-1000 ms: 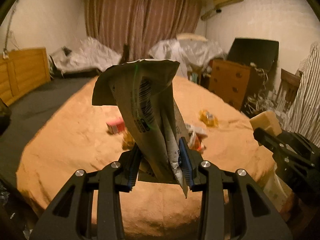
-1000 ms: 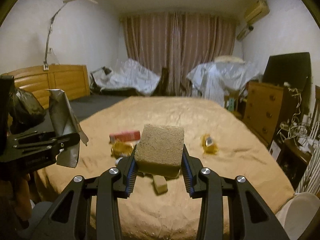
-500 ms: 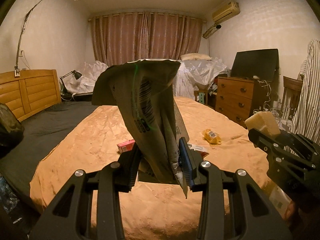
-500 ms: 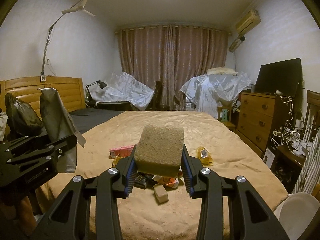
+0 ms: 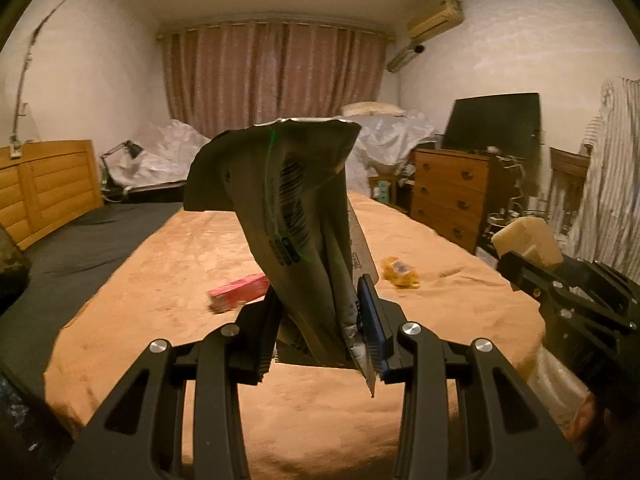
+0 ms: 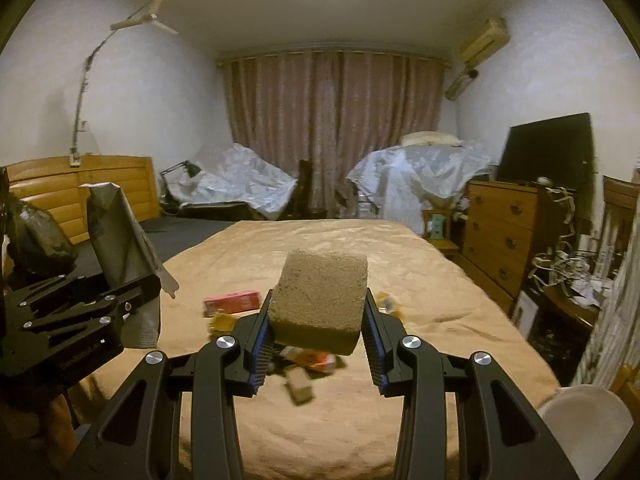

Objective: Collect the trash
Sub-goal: 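Carry the packet and sponge block with both tools over the white bucket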

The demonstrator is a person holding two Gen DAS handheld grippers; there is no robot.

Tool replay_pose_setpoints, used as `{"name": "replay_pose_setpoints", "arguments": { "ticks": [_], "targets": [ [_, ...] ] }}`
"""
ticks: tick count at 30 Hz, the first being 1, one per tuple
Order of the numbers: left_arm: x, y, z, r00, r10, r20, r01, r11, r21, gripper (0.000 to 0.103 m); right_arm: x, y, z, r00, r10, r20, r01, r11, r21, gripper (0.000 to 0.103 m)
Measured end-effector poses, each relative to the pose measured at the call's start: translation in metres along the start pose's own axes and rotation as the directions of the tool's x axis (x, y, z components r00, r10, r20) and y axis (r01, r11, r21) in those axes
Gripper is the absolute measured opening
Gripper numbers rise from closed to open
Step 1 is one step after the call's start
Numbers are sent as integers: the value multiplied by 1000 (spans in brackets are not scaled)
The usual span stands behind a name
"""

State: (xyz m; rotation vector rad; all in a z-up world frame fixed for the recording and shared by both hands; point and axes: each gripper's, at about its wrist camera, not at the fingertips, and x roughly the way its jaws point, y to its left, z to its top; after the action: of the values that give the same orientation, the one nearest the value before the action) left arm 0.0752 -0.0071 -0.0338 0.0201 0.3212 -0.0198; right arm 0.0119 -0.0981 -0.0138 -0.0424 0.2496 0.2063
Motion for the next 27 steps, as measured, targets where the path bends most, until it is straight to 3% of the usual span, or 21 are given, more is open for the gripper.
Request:
{"name": "replay_pose_setpoints", "arguments": {
  "ticks": [7, 12, 18, 23, 25, 27],
  "targets": [
    [21, -69, 9, 985, -166, -41, 168, 985, 41, 37, -35, -81, 4, 989, -147, -24, 148, 989, 15, 41],
    [38, -128, 9, 948, -301, -100, 308, 949, 64, 37, -69, -159, -4, 963, -262, -59, 265, 964, 33, 41],
    [55, -200, 0, 880, -436, -190, 460, 881, 106, 37, -99, -251, -28, 919, -359, -165, 374, 925, 72, 41],
    [74, -254, -12, 791, -526, -313, 581, 806, 114, 37, -106, -321, -51, 877, -382, -293, 425, 900, 99, 41],
    [77, -268, -18, 761, -547, -349, 614, 782, 112, 38, -106, -347, -60, 863, -368, -347, 428, 896, 113, 41],
    [81, -281, -25, 719, -571, -397, 653, 750, 104, 39, -106, -370, -70, 851, -339, -401, 423, 895, 143, 41]
  ]
}}
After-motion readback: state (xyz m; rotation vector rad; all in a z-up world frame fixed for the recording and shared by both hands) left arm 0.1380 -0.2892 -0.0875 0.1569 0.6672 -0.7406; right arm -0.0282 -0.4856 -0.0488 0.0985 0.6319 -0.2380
